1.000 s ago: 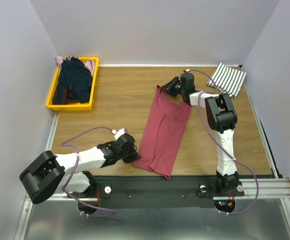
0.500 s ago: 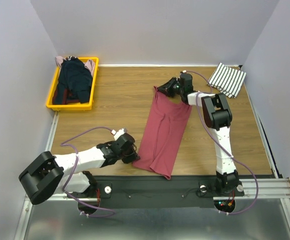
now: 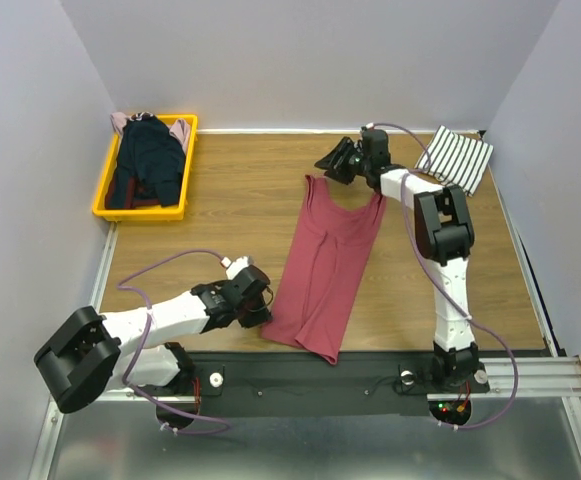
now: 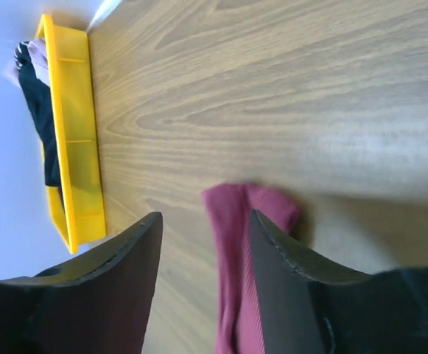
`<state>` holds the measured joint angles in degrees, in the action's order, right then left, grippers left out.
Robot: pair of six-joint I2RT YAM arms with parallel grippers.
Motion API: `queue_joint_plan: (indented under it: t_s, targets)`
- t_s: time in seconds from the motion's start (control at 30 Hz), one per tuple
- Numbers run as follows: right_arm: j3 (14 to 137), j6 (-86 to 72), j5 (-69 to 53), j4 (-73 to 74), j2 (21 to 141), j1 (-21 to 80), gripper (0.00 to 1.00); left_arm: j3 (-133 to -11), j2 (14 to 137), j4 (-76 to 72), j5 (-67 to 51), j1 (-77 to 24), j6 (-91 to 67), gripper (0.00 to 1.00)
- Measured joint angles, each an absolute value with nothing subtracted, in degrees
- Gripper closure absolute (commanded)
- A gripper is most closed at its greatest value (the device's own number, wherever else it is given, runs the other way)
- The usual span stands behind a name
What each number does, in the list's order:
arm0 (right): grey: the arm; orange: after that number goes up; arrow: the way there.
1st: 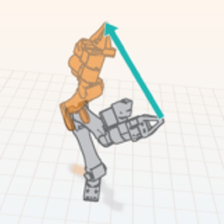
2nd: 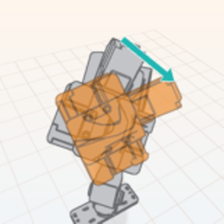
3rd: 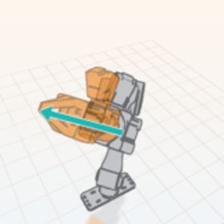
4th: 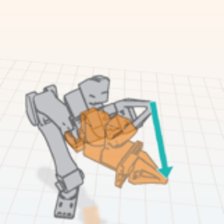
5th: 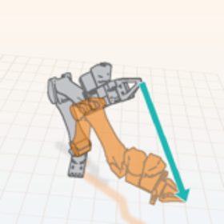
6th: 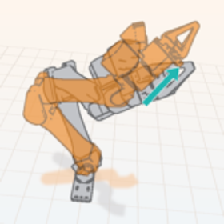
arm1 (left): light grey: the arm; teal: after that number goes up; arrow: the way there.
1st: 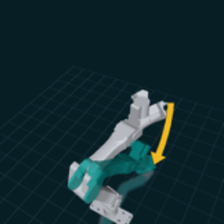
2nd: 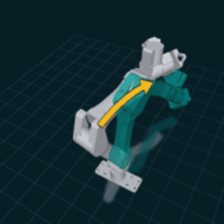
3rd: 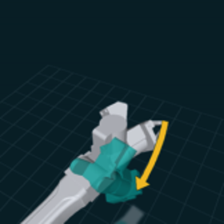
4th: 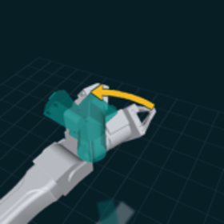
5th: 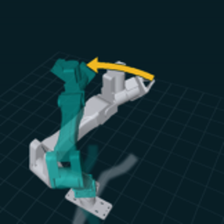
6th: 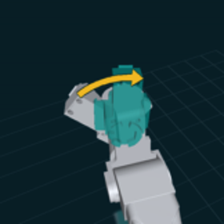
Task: Fold and stack the tank tops
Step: Fold the tank top
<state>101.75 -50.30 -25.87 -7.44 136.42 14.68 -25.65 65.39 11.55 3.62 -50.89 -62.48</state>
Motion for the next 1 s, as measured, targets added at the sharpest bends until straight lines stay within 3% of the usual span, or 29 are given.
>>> queue_joint_plan:
  t_s: [0.03,0.1,0.4,0.53,0.7,1.0]
  targets:
    - [100.77,-48.77,-24.45,-5.39,134.15,14.7,0.43,-25.87,65.39,11.9,4.05,-50.87,-61.73,0.71]
    - [98.19,-46.63,-22.13,-1.89,128.62,14.98,0.43,-26.09,65.12,12.25,4.73,-50.87,-60.07,0.64]
    - [70.0,-39.11,-5.85,4.75,97.86,18.9,0.48,-34.04,62.81,13.21,6.94,-49.89,-50.57,0.62]
    - [62.3,-37.26,2.0,9.04,98.06,23.57,0.45,-38.63,65.01,10.52,7.31,-49.76,-47.18,0.62]
    - [58.7,-37.56,11.22,13.82,99.83,33.5,0.33,-38.74,67.66,9.58,7.09,-49.76,-44.73,0.63]
    - [54.28,-44.95,22.5,15.0,94.54,38.26,0.32,-37.91,68.55,7.55,6.13,-49.76,-43.72,0.64]
